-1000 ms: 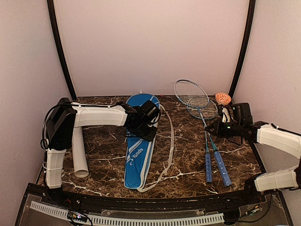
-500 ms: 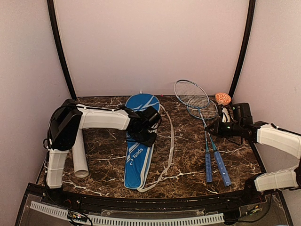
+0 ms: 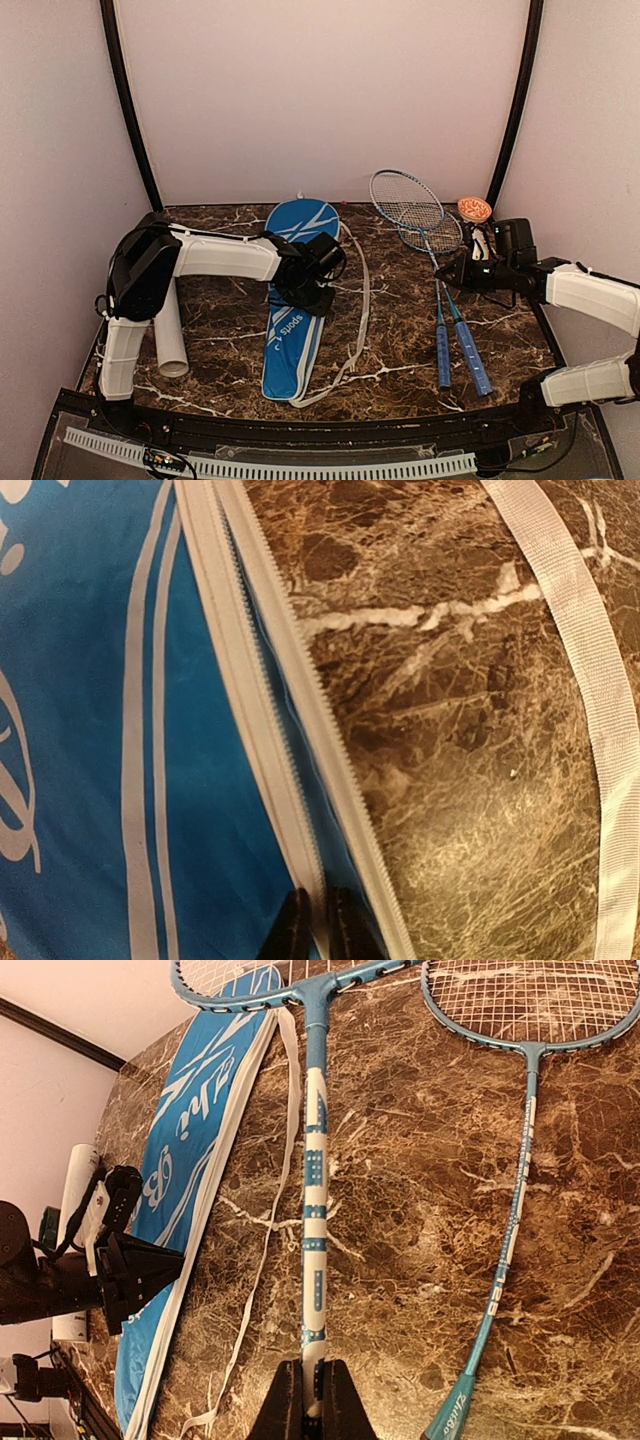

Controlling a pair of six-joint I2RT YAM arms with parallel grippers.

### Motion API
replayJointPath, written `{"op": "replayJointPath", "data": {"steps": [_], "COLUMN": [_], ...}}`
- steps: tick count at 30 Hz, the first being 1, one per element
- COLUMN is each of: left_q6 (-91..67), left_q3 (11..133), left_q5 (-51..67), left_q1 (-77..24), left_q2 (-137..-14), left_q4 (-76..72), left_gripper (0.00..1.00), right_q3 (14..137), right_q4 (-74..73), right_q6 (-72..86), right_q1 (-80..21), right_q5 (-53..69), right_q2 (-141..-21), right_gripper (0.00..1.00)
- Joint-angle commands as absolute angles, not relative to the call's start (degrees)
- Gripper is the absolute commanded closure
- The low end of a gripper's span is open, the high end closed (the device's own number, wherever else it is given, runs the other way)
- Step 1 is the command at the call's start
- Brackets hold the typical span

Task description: Pack up the badminton gear

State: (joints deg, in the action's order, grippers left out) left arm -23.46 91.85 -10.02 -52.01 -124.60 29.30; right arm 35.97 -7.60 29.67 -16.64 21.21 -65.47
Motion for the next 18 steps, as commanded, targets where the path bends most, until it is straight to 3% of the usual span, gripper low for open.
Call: {"op": "replayJointPath", "data": {"steps": [1,3,18], "left_q6": [-25.2,-25.7,-28.8], "left_q3": [92.5,92.3,85.9], "left_q5": [-11.3,-11.9,-18.7], "left_q1": [-52.0,-52.0,-51.9], "left_q2": [-124.9,-123.6,-110.4], "left_q4": [32.7,31.9,25.1], "left_gripper": [0.96,1.0,1.0], "right_q3": [36.1,36.3,33.0], "right_q4": [-5.1,-5.5,-13.3], "right_q6": [29.6,29.6,27.7], "right_q1": [-17.1,-17.1,-20.7], "right_q5": [22.8,23.3,25.4], "right_q2": [-64.7,-64.2,-60.7], "right_gripper": [1.0,1.0,1.0]}}
